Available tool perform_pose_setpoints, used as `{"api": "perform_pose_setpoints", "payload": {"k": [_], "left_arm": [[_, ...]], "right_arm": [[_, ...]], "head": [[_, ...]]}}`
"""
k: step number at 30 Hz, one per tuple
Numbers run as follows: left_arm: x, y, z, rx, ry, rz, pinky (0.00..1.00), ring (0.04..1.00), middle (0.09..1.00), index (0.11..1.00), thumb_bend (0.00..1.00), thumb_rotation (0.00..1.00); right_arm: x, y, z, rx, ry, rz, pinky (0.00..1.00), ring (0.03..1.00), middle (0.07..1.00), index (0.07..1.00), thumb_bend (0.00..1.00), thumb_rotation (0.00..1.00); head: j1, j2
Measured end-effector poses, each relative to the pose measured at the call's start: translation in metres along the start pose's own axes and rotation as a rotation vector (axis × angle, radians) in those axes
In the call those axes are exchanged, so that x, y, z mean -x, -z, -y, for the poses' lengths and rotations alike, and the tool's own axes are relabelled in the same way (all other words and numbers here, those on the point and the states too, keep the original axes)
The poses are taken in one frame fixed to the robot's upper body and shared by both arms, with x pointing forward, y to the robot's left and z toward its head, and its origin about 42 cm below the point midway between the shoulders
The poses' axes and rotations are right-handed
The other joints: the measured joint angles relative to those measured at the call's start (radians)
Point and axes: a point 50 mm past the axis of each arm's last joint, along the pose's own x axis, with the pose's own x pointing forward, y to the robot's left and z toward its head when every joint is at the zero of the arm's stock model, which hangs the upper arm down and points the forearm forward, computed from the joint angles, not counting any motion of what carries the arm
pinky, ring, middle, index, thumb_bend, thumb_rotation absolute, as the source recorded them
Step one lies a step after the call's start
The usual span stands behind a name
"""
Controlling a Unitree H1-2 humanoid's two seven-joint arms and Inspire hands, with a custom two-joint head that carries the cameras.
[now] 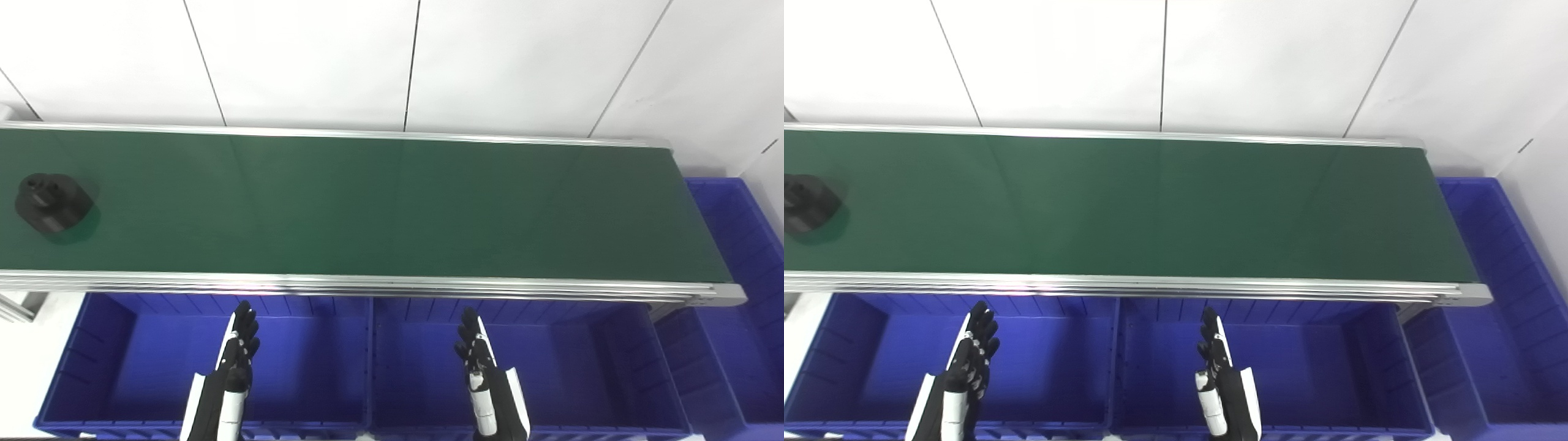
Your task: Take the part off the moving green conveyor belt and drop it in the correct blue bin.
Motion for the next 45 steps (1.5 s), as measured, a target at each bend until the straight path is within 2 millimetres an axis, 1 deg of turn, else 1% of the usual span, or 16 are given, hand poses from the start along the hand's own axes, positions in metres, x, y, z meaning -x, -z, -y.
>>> {"api": "perform_pose_setpoints", "payload": {"k": [16, 22, 45], "left_arm": [[-0.0002, -0.0007, -0.0002, 0.001, 0.000, -0.001, 1.00, 1.000, 1.000, 1.000, 0.83, 0.97], [-0.0003, -0.0014, -0.0003, 0.001, 0.002, 0.002, 1.00, 1.000, 1.000, 1.000, 0.84, 0.97], [-0.0003, -0.0020, -0.0008, 0.019, 0.001, 0.003, 1.00, 1.000, 1.000, 1.000, 0.84, 0.96]], "right_arm": [[0.0001, -0.0003, 0.0002, -0.007, 0.000, 0.001, 0.95, 0.994, 1.000, 1.000, 0.89, 0.97], [0.0002, -0.0007, 0.0000, -0.009, 0.000, 0.002, 0.95, 0.992, 1.000, 1.000, 0.90, 0.98], [-0.0001, -0.0014, -0.0007, -0.021, -0.012, 0.004, 0.94, 0.984, 1.000, 1.000, 0.90, 0.97]], "head": [[-0.002, 0.000], [-0.003, 0.000], [-0.006, -0.002]]}}
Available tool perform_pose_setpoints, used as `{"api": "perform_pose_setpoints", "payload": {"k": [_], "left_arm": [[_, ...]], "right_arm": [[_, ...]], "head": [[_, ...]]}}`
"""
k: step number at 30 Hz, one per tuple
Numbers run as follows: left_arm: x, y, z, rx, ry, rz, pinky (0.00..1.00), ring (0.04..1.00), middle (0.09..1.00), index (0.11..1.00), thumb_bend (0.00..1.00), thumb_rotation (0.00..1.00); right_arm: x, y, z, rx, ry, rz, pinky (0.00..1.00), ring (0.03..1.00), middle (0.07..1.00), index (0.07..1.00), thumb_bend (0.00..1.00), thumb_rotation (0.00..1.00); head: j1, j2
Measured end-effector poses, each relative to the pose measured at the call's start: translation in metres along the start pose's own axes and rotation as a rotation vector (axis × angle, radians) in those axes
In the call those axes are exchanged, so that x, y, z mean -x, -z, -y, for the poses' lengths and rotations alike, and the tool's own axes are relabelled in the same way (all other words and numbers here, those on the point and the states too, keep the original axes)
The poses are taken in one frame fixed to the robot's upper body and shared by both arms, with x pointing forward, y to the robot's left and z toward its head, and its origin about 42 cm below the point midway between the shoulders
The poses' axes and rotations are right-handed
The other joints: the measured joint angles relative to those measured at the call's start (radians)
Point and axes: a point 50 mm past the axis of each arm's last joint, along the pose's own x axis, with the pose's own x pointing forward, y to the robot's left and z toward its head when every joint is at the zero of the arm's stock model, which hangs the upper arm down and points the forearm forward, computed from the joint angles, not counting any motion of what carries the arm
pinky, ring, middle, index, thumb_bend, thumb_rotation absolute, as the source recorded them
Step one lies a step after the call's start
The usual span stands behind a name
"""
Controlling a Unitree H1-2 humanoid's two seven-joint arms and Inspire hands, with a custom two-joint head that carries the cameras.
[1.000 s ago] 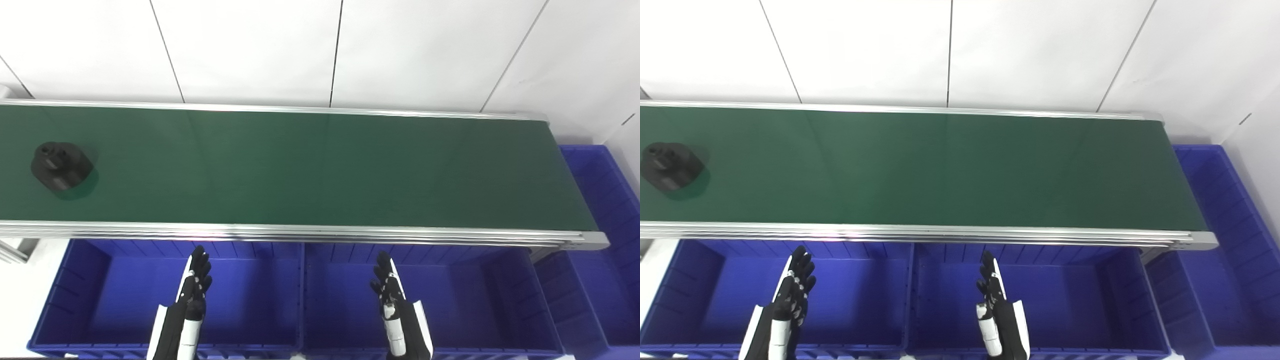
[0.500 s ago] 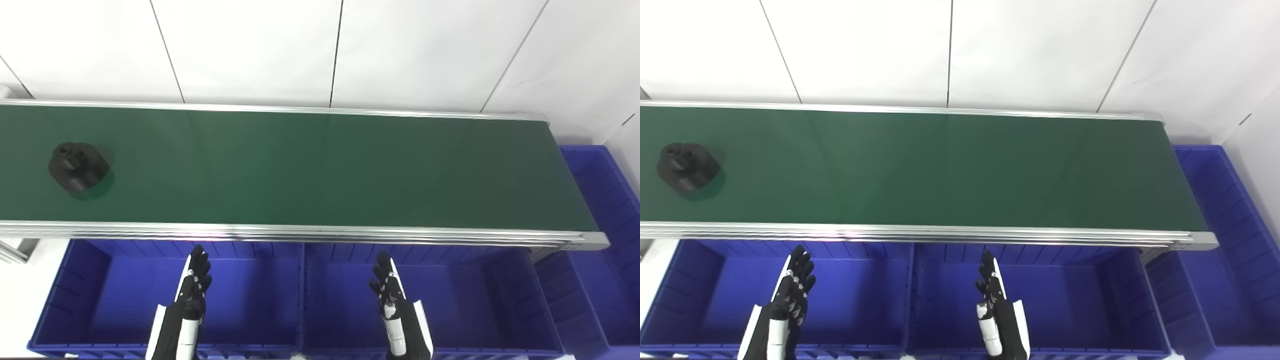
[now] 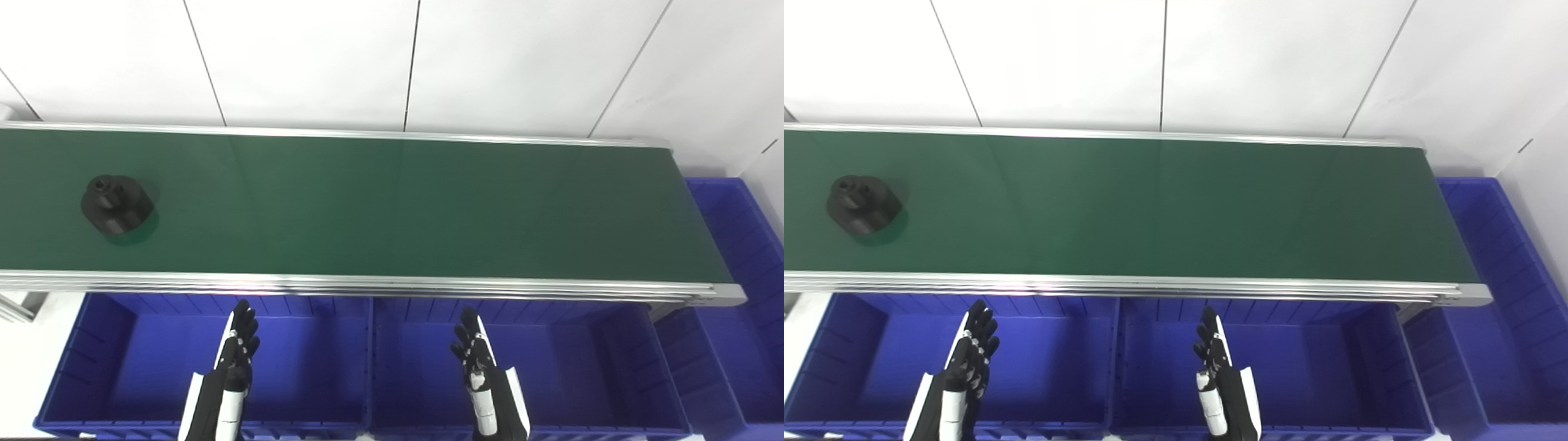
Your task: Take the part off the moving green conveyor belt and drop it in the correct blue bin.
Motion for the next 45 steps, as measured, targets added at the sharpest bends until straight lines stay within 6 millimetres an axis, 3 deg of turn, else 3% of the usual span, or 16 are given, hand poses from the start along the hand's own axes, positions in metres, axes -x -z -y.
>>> {"api": "perform_pose_setpoints", "payload": {"k": [6, 10, 14, 18, 20, 22, 24, 27, 31, 40, 45], "left_arm": [[0.000, 0.000, 0.000, 0.000, 0.000, 0.000, 1.00, 1.000, 1.000, 1.000, 0.85, 0.95], [0.001, 0.004, 0.001, 0.002, 0.002, -0.012, 1.00, 1.000, 1.000, 1.000, 0.81, 0.96], [0.002, 0.012, 0.003, 0.002, 0.008, -0.035, 1.00, 1.000, 1.000, 1.000, 0.81, 0.96], [0.003, 0.019, 0.007, -0.023, 0.011, -0.039, 1.00, 1.000, 1.000, 1.000, 0.83, 0.95], [0.002, 0.023, 0.009, -0.022, 0.006, -0.049, 1.00, 1.000, 1.000, 1.000, 0.85, 0.95], [0.001, 0.025, 0.013, -0.023, 0.003, -0.054, 1.00, 1.000, 1.000, 1.000, 0.86, 0.95], [0.000, 0.027, 0.018, -0.025, 0.004, -0.054, 0.99, 1.000, 1.000, 1.000, 0.89, 0.95], [-0.001, 0.031, 0.022, -0.033, 0.006, -0.060, 0.98, 1.000, 1.000, 1.000, 0.91, 0.95], [-0.005, 0.034, 0.029, -0.052, 0.003, -0.056, 0.95, 0.998, 1.000, 1.000, 0.97, 0.96], [-0.012, 0.042, 0.043, -0.055, 0.012, -0.066, 0.96, 1.000, 1.000, 1.000, 0.88, 0.90], [-0.019, 0.045, 0.045, -0.050, 0.016, -0.058, 0.96, 1.000, 1.000, 1.000, 0.91, 0.89]], "right_arm": [[0.000, 0.000, 0.000, 0.000, -0.001, -0.001, 0.94, 0.988, 1.000, 1.000, 0.90, 0.97], [0.001, 0.005, 0.001, -0.002, -0.001, -0.018, 0.94, 0.990, 1.000, 1.000, 0.91, 0.97], [0.004, 0.015, 0.005, -0.002, -0.007, -0.038, 0.94, 0.986, 1.000, 1.000, 0.90, 0.97], [0.004, 0.018, 0.010, 0.007, 0.003, -0.044, 0.92, 0.984, 1.000, 1.000, 0.92, 0.99], [0.003, 0.021, 0.013, 0.011, 0.007, -0.052, 0.93, 0.988, 1.000, 1.000, 0.92, 0.99], [0.003, 0.024, 0.015, 0.014, 0.008, -0.058, 0.94, 0.993, 1.000, 1.000, 0.91, 0.99], [0.004, 0.026, 0.019, 0.012, 0.011, -0.059, 0.95, 0.998, 1.000, 1.000, 0.92, 0.98], [0.003, 0.031, 0.026, 0.011, 0.023, -0.067, 0.96, 1.000, 1.000, 1.000, 0.93, 0.99], [0.001, 0.030, 0.035, 0.016, 0.029, -0.060, 0.98, 1.000, 1.000, 1.000, 0.94, 1.00], [-0.003, 0.038, 0.050, -0.010, 0.027, -0.070, 0.98, 1.000, 1.000, 1.000, 0.93, 0.98], [-0.012, 0.040, 0.057, 0.011, 0.006, -0.049, 0.94, 1.000, 1.000, 1.000, 0.94, 0.97]], "head": [[0.012, -0.023], [0.044, -0.080], [0.063, -0.106], [0.104, -0.158], [0.107, -0.161], [0.152, -0.195], [0.152, -0.195], [0.221, -0.225], [0.270, -0.236], [0.328, -0.259], [0.325, -0.262]]}}
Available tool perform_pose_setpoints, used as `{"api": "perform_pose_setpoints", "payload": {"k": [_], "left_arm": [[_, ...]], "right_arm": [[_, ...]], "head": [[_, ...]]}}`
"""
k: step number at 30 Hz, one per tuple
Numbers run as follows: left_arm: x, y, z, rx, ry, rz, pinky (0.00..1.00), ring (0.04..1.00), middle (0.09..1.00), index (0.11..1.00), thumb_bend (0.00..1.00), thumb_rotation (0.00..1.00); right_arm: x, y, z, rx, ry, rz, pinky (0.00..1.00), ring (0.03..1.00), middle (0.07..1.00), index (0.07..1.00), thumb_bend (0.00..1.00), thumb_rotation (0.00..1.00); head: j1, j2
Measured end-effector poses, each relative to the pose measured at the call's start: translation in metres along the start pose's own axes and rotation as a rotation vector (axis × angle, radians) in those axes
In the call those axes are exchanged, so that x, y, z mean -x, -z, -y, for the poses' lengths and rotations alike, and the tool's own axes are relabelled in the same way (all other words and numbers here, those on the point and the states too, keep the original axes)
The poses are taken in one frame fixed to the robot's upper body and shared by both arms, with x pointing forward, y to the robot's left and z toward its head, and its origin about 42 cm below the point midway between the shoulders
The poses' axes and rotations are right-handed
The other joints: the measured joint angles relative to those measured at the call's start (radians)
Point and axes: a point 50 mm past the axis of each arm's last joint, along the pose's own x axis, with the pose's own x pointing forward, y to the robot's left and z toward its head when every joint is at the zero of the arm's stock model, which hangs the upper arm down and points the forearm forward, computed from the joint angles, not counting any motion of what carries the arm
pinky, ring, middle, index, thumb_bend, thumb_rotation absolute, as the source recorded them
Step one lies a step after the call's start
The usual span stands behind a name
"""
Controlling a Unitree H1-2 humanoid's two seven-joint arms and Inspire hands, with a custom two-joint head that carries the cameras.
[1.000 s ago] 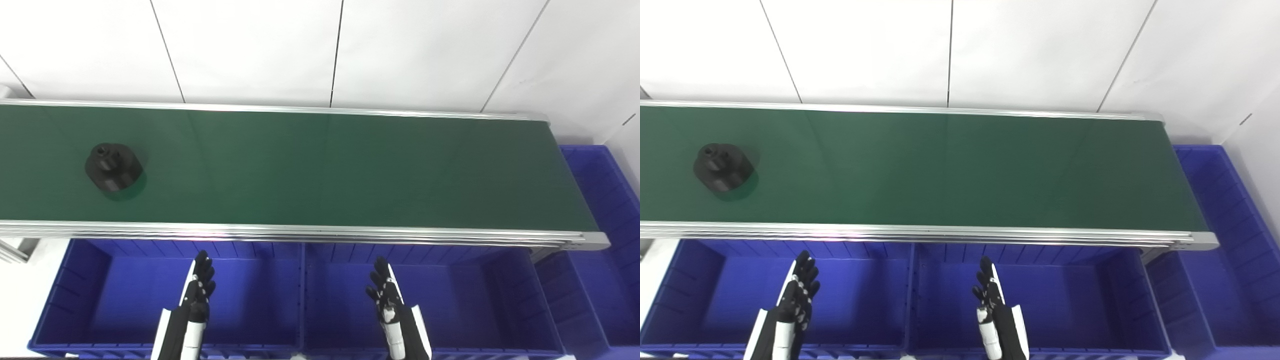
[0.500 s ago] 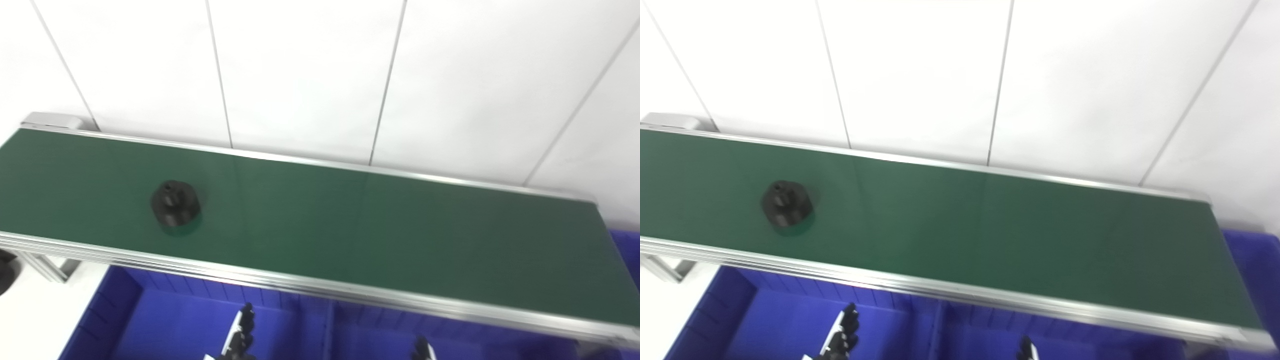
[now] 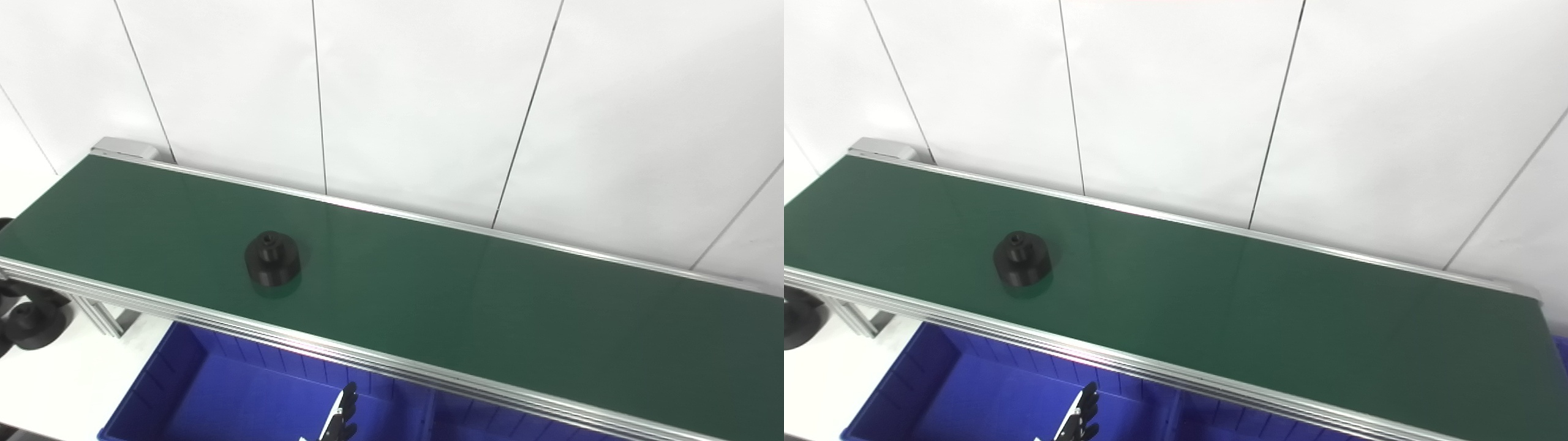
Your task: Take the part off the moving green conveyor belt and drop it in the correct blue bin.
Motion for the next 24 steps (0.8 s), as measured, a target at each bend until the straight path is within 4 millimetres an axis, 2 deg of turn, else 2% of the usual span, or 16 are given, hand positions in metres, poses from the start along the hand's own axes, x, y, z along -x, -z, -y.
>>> {"api": "perform_pose_setpoints", "payload": {"k": [3, 5, 6, 8, 10, 13, 15, 17, 20, 22, 24], "left_arm": [[-0.002, 0.001, 0.000, 0.003, 0.001, 0.000, 0.97, 1.000, 1.000, 1.000, 0.91, 0.88], [-0.002, 0.001, 0.000, 0.006, 0.001, -0.002, 0.96, 1.000, 1.000, 1.000, 0.91, 0.88], [-0.002, 0.001, 0.000, 0.008, 0.000, -0.002, 0.96, 1.000, 1.000, 1.000, 0.91, 0.88], [-0.002, 0.001, 0.000, 0.013, -0.002, -0.002, 0.95, 1.000, 1.000, 1.000, 0.91, 0.88], [-0.003, 0.001, -0.001, 0.014, -0.002, 0.000, 0.96, 1.000, 1.000, 1.000, 0.91, 0.89], [-0.007, -0.001, -0.003, 0.019, -0.002, 0.010, 0.97, 1.000, 1.000, 1.000, 0.94, 0.90], [-0.010, -0.001, -0.009, 0.012, 0.001, 0.017, 0.98, 1.000, 1.000, 1.000, 0.95, 0.90], [-0.011, -0.001, -0.016, 0.006, 0.004, 0.019, 1.00, 1.000, 1.000, 1.000, 0.98, 0.90], [-0.010, 0.000, -0.023, 0.006, 0.011, 0.013, 1.00, 1.000, 1.000, 1.000, 0.99, 0.92], [-0.010, -0.001, -0.025, 0.002, 0.009, 0.007, 1.00, 1.000, 1.000, 1.000, 0.98, 0.93], [-0.011, -0.004, -0.026, 0.001, 0.011, 0.014, 1.00, 1.000, 1.000, 1.000, 0.97, 0.94]], "right_arm": [[-0.004, -0.004, 0.003, 0.049, -0.035, 0.033, 0.93, 1.000, 1.000, 1.000, 0.98, 0.88], [-0.004, -0.007, 0.004, 0.080, -0.047, 0.046, 0.89, 0.997, 1.000, 1.000, 0.96, 0.77], [-0.004, -0.011, 0.005, 0.108, -0.054, 0.062, 0.89, 0.996, 1.000, 1.000, 0.96, 0.76], [-0.004, -0.024, 0.006, 0.167, -0.059, 0.109, 0.86, 0.986, 1.000, 1.000, 0.96, 0.73], [-0.005, -0.039, 0.005, 0.218, -0.047, 0.165, 0.86, 0.983, 1.000, 1.000, 0.96, 0.69], [-0.008, -0.063, 0.005, 0.270, -0.027, 0.254, 0.82, 0.965, 1.000, 1.000, 0.98, 0.69], [-0.013, -0.079, 0.007, 0.319, -0.003, 0.316, 0.81, 0.960, 1.000, 1.000, 0.98, 0.70], [-0.021, -0.093, 0.010, 0.375, 0.016, 0.365, 0.82, 0.973, 1.000, 1.000, 1.00, 0.71], [-0.034, -0.112, 0.016, 0.465, 0.038, 0.418, 0.78, 0.975, 1.000, 1.000, 1.00, 0.70], [-0.047, -0.132, 0.022, 0.535, 0.062, 0.466, 0.76, 0.975, 1.000, 1.000, 1.00, 0.69], [-0.060, -0.152, 0.023, 0.583, 0.081, 0.508, 0.80, 0.981, 1.000, 1.000, 1.00, 0.64]], "head": [[-0.020, -0.002], [-0.040, 0.003], [-0.040, 0.003], [-0.101, 0.012], [-0.101, 0.012], [-0.185, 0.037], [-0.195, 0.041], [-0.242, 0.066], [-0.259, 0.077], [-0.265, 0.080], [-0.268, 0.083]]}}
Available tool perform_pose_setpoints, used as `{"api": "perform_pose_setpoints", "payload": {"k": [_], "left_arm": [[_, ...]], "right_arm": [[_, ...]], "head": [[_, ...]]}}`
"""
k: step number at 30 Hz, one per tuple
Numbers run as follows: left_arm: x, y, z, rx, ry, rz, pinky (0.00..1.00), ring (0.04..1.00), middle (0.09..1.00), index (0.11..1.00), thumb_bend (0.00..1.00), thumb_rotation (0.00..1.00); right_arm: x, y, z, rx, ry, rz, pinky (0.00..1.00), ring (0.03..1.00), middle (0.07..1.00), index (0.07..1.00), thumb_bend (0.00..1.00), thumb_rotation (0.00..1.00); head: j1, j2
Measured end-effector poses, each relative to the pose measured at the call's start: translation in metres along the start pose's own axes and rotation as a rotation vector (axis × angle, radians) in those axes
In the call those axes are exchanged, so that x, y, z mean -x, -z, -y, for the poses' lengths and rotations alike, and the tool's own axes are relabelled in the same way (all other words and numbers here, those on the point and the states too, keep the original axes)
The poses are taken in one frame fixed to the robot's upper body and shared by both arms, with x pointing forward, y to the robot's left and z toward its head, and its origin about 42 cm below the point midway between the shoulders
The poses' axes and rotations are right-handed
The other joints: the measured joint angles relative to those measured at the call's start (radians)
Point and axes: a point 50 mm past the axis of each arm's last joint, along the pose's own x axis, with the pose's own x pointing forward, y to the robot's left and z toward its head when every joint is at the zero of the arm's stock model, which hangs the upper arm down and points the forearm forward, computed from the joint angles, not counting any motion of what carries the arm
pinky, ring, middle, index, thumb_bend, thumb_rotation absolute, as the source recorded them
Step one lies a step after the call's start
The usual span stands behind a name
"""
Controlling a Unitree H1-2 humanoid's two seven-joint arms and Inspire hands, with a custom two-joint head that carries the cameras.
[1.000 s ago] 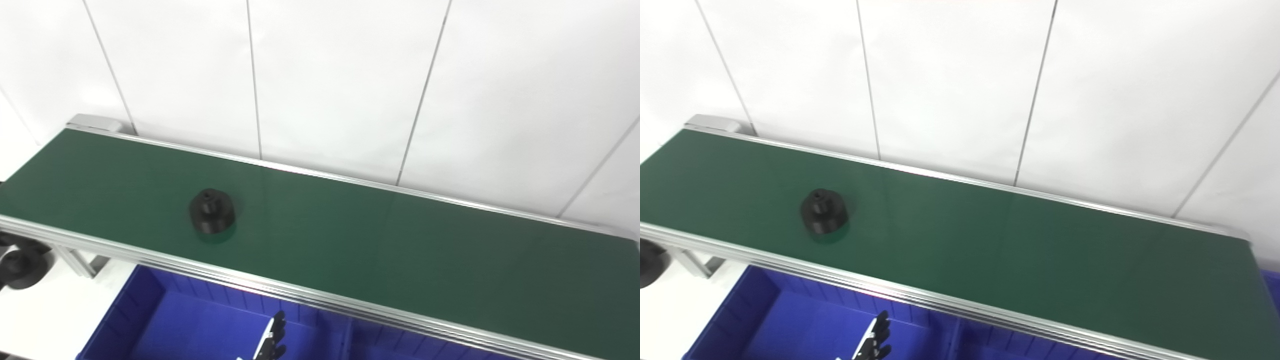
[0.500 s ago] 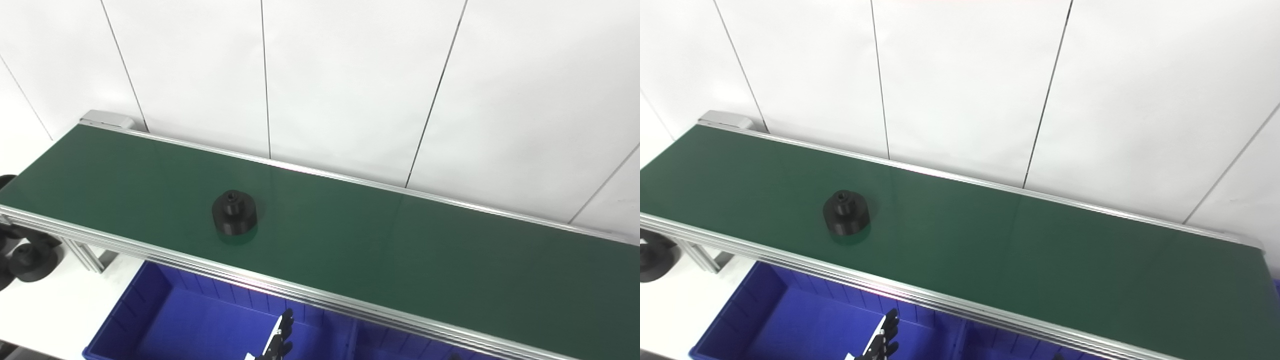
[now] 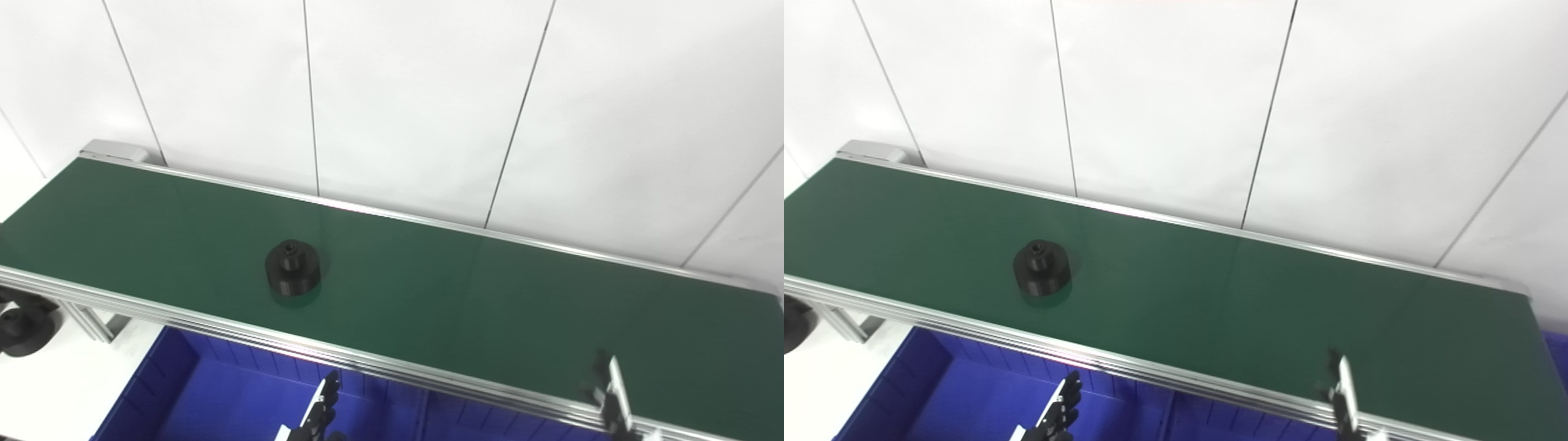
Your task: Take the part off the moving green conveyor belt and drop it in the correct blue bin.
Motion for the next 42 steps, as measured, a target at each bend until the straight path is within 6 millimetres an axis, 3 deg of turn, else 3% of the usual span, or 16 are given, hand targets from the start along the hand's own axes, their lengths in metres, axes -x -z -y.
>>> {"api": "perform_pose_setpoints", "payload": {"k": [4, 8, 11, 20, 30, 42], "left_arm": [[-0.002, -0.001, 0.000, 0.006, 0.011, 0.005, 1.00, 1.000, 1.000, 1.000, 0.94, 0.94], [-0.003, -0.001, 0.000, 0.014, 0.014, -0.002, 1.00, 1.000, 1.000, 1.000, 0.93, 0.95], [-0.005, -0.001, 0.000, 0.018, 0.018, -0.003, 1.00, 1.000, 1.000, 1.000, 0.92, 0.94], [-0.008, -0.003, 0.002, 0.016, 0.042, -0.008, 1.00, 1.000, 1.000, 1.000, 0.94, 0.95], [-0.008, -0.007, 0.004, 0.017, 0.051, 0.001, 1.00, 1.000, 1.000, 1.000, 0.93, 0.96], [-0.006, -0.009, 0.009, 0.026, 0.062, 0.007, 1.00, 1.000, 1.000, 1.000, 0.92, 0.96]], "right_arm": [[-0.037, -0.014, 0.009, 0.101, -0.006, 0.047, 0.79, 0.963, 1.000, 1.000, 1.00, 0.64], [-0.064, -0.020, 0.008, 0.205, -0.037, 0.038, 0.78, 0.949, 1.000, 1.000, 1.00, 0.68], [-0.088, -0.025, 0.007, 0.261, -0.051, 0.045, 0.79, 0.942, 0.990, 1.000, 1.00, 0.66], [-0.151, -0.033, -0.014, 0.312, -0.162, 0.066, 0.73, 0.935, 0.982, 1.000, 1.00, 0.64], [-0.195, -0.044, -0.047, 0.408, -0.299, 0.081, 0.70, 0.905, 0.961, 0.976, 1.00, 0.60], [-0.221, -0.048, -0.089, 0.430, -0.397, 0.060, 0.61, 0.869, 0.951, 0.964, 1.00, 0.58]], "head": [[-0.006, 0.003], [-0.014, 0.005], [-0.020, 0.006], [-0.017, 0.008], [-0.011, 0.015], [0.009, 0.020]]}}
